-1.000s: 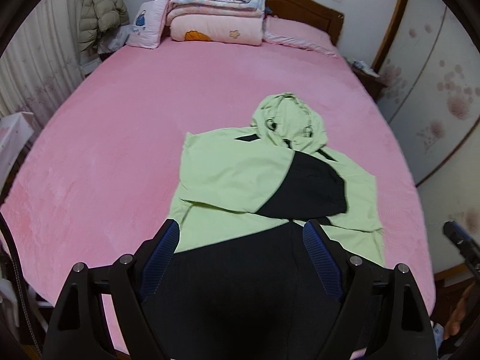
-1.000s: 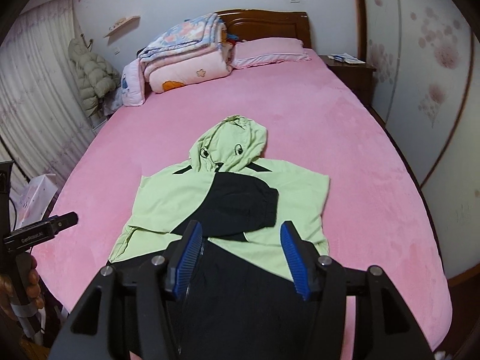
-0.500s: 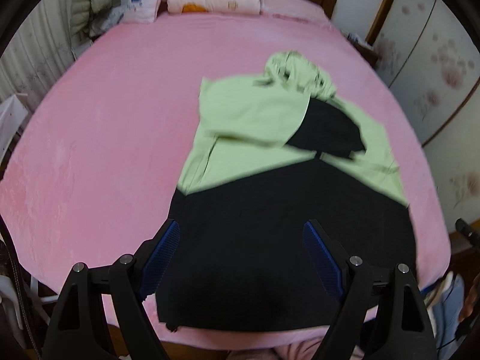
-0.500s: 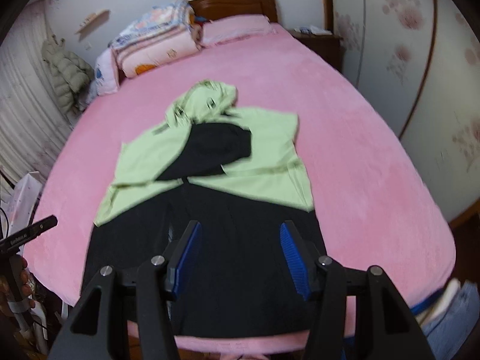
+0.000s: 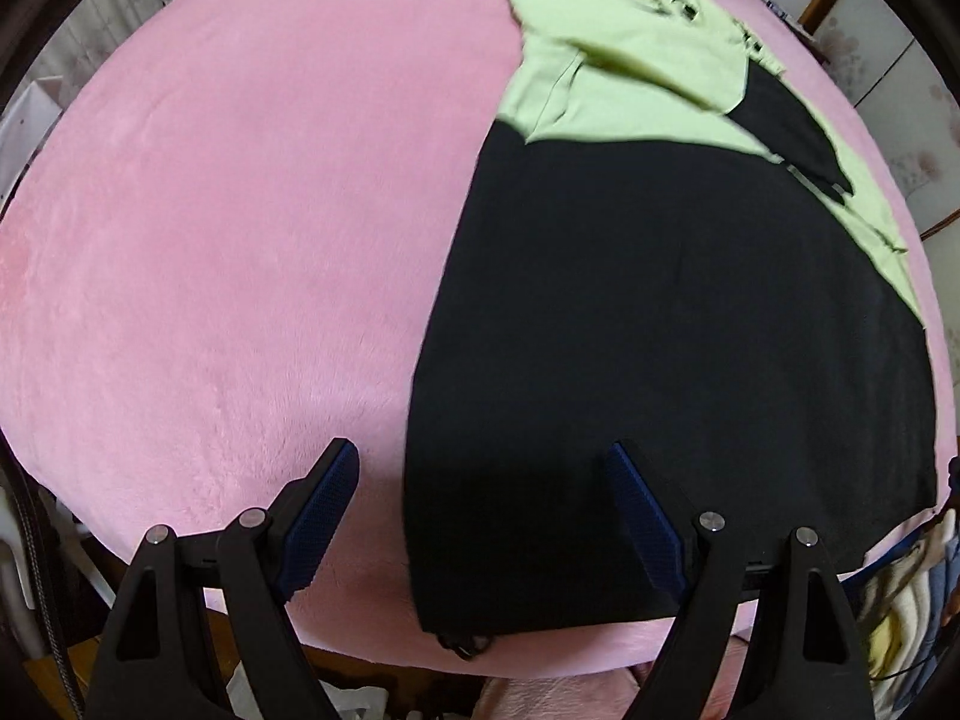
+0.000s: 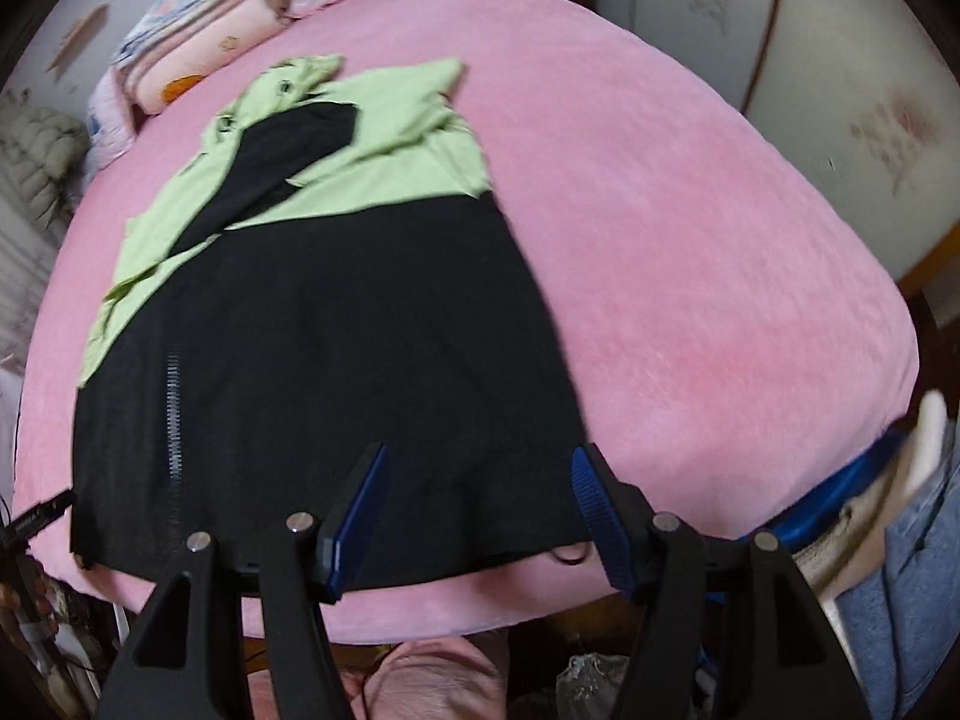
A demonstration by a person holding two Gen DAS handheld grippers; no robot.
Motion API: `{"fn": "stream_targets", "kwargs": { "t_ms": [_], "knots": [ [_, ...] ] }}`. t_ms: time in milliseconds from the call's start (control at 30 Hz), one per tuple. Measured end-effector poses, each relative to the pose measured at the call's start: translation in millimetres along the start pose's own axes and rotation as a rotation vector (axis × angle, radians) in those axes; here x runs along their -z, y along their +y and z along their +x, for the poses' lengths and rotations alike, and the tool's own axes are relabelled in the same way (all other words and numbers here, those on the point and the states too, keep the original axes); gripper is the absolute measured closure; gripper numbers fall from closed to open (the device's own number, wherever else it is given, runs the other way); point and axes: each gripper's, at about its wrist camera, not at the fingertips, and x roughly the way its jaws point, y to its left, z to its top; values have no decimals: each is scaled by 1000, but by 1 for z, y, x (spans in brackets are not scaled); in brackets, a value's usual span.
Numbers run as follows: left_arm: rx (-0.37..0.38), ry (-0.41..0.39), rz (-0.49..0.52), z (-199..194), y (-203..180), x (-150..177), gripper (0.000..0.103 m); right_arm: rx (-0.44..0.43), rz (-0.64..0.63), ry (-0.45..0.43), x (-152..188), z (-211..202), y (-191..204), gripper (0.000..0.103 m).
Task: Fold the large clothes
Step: 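Grasp the black hem edge with both grippers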
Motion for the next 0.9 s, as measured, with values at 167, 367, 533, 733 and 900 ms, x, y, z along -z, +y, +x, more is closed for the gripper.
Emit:
{"fn": "stream_targets", "kwargs": {
  "t_ms": [167,367,533,733,900],
  "knots": [
    [40,15,-23,17,7,4,19,-17,15,45,1,25,-20,40],
    [67,22,-6,23,10,7,19,-50,-17,109,7,50,-22,43],
    [102,31,24,20,14,12,19,-65,-89,124,10,52,-12,53],
    [140,58,63,23,18,17,19,-80,-94,145,6,57,-16,53],
    [147,101,48,40,14,14,1,-51,-95,144,8,66,-13,51]
  ]
}}
